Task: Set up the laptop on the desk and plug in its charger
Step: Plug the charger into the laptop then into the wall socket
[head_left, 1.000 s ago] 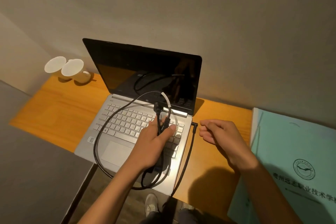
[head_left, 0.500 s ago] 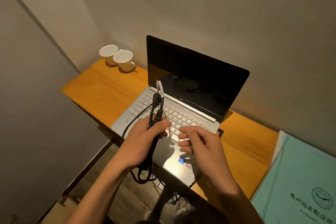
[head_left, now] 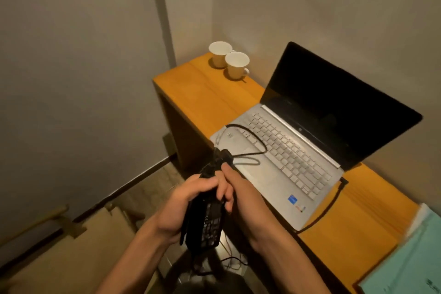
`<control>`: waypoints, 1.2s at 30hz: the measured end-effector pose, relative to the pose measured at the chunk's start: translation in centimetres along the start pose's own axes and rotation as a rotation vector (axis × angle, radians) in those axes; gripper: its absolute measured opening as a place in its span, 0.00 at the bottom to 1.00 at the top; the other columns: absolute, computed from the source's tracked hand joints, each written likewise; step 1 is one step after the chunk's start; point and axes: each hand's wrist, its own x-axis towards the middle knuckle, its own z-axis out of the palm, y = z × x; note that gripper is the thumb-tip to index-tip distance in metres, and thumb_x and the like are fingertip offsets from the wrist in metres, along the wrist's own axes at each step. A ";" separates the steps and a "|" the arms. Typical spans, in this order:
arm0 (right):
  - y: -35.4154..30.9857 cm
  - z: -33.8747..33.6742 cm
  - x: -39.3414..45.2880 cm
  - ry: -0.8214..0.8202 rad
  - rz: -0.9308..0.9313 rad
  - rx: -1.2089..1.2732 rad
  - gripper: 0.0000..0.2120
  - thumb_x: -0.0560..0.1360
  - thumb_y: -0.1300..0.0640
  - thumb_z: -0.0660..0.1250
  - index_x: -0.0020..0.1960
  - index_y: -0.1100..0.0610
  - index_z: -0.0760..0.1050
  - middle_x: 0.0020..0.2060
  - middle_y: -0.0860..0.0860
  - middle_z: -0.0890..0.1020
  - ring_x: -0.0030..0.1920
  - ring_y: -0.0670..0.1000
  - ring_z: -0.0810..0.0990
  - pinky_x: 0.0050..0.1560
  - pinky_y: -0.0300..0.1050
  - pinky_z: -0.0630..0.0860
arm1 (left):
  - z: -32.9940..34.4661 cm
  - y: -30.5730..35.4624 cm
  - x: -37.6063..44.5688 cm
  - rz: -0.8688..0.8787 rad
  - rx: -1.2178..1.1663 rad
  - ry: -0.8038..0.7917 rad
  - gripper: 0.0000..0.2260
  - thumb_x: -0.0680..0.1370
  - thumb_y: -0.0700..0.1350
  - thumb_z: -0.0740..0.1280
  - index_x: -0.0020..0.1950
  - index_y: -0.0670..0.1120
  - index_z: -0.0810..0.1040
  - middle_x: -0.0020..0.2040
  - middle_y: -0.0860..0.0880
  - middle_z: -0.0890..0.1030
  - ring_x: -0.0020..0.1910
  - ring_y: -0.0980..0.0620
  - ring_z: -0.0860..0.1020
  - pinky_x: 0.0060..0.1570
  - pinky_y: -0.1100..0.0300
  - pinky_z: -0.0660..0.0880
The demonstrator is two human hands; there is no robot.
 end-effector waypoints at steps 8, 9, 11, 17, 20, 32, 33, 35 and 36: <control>2.6 4.0 0.0 -0.135 -0.101 -0.142 0.23 0.78 0.36 0.65 0.61 0.53 0.78 0.51 0.47 0.84 0.55 0.46 0.83 0.52 0.39 0.80 | -2.4 -1.8 -4.3 -0.068 0.002 0.230 0.15 0.79 0.47 0.62 0.58 0.37 0.77 0.52 0.41 0.80 0.55 0.42 0.79 0.59 0.44 0.76; 2.8 4.3 0.0 -0.138 -0.114 -0.188 0.21 0.76 0.39 0.69 0.63 0.50 0.78 0.53 0.47 0.85 0.56 0.43 0.84 0.52 0.37 0.80 | -2.5 -2.1 -4.6 -0.079 0.070 0.239 0.14 0.80 0.47 0.62 0.59 0.38 0.77 0.53 0.43 0.81 0.55 0.45 0.80 0.58 0.49 0.77; 3.2 4.5 0.0 -0.117 -0.128 -0.233 0.19 0.76 0.47 0.72 0.65 0.46 0.77 0.54 0.47 0.85 0.56 0.43 0.84 0.53 0.37 0.80 | -2.7 -2.7 -5.1 -0.104 0.168 0.221 0.12 0.81 0.46 0.62 0.57 0.37 0.75 0.52 0.44 0.80 0.55 0.46 0.80 0.56 0.52 0.77; 5.4 4.8 0.0 -0.077 -0.147 -0.342 0.17 0.77 0.45 0.67 0.65 0.39 0.77 0.57 0.52 0.82 0.60 0.49 0.81 0.62 0.46 0.77 | -4.4 -4.0 -7.2 -0.212 0.069 0.157 0.17 0.78 0.39 0.63 0.67 0.38 0.70 0.64 0.33 0.75 0.65 0.39 0.76 0.65 0.42 0.73; 6.4 5.0 0.3 -0.073 -0.129 -0.360 0.18 0.76 0.44 0.63 0.65 0.37 0.77 0.61 0.48 0.81 0.62 0.46 0.80 0.67 0.52 0.76 | -5.3 -4.5 -8.6 -0.217 -0.100 0.089 0.19 0.81 0.37 0.59 0.73 0.38 0.67 0.68 0.35 0.74 0.70 0.38 0.73 0.69 0.44 0.70; 8.5 7.2 0.1 -0.103 -0.216 -0.581 0.20 0.84 0.57 0.57 0.70 0.38 0.70 0.48 0.55 0.82 0.35 0.43 0.75 0.41 0.42 0.73 | -13.2 -2.0 -12.7 0.098 0.186 0.944 0.14 0.79 0.34 0.55 0.50 0.46 0.80 0.53 0.43 0.84 0.49 0.49 0.82 0.45 0.53 0.80; 9.0 7.5 0.1 -0.145 -0.217 -0.607 0.18 0.84 0.54 0.57 0.70 0.38 0.70 0.45 0.57 0.83 0.32 0.42 0.74 0.37 0.42 0.72 | -14.3 -1.7 -13.6 0.137 0.156 1.006 0.16 0.79 0.33 0.54 0.48 0.47 0.79 0.50 0.44 0.83 0.49 0.50 0.81 0.45 0.54 0.80; 10.5 8.1 0.6 -0.198 -0.219 -0.696 0.15 0.84 0.45 0.55 0.67 0.41 0.74 0.40 0.54 0.83 0.36 0.43 0.79 0.40 0.45 0.78 | -15.7 -1.1 -15.1 0.203 0.140 1.093 0.17 0.79 0.32 0.53 0.46 0.48 0.78 0.46 0.48 0.82 0.50 0.52 0.80 0.48 0.56 0.82; 11.3 8.2 1.1 -0.202 -0.213 -0.739 0.17 0.83 0.41 0.54 0.63 0.45 0.76 0.39 0.52 0.83 0.39 0.45 0.81 0.44 0.50 0.80 | -16.3 -0.9 -15.6 0.224 0.167 1.131 0.17 0.79 0.31 0.53 0.45 0.48 0.77 0.46 0.49 0.81 0.50 0.53 0.80 0.51 0.58 0.81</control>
